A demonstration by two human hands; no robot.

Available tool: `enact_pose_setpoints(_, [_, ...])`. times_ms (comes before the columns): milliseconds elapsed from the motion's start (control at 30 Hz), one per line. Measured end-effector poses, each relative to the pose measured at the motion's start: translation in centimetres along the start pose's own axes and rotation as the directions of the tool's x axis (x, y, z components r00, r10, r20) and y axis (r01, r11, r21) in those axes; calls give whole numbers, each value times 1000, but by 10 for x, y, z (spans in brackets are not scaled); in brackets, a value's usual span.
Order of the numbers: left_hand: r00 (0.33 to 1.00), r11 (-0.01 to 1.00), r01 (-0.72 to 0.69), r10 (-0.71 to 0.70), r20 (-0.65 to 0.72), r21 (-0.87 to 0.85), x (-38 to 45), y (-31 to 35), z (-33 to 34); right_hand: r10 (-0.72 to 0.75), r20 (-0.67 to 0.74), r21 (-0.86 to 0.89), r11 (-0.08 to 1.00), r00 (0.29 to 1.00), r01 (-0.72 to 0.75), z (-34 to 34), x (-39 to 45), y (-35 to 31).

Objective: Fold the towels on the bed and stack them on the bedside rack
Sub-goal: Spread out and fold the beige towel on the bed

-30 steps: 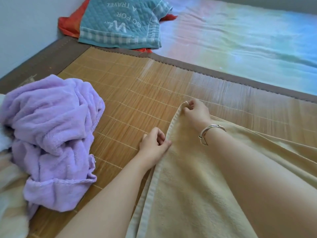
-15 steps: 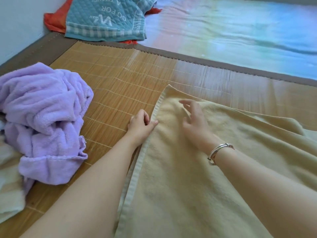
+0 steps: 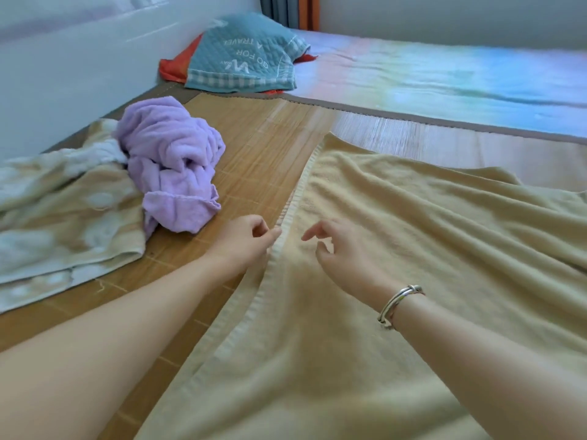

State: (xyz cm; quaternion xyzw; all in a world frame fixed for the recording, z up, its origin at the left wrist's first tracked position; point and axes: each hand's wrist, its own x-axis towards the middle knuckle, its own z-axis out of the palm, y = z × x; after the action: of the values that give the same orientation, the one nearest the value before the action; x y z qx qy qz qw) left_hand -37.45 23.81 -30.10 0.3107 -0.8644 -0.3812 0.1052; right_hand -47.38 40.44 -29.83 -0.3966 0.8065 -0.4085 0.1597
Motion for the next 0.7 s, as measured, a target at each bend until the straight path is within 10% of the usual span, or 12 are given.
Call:
enact_pose_setpoints(333, [928, 932, 351, -359, 101, 88, -160, -20, -19, 142, -51, 15, 990, 989, -141, 16, -147, -70])
enact_pose_setpoints(700, [956, 957, 288, -284, -76, 37, -152, -25, -40, 226, -18, -152, 962, 974, -226, 18, -157, -78])
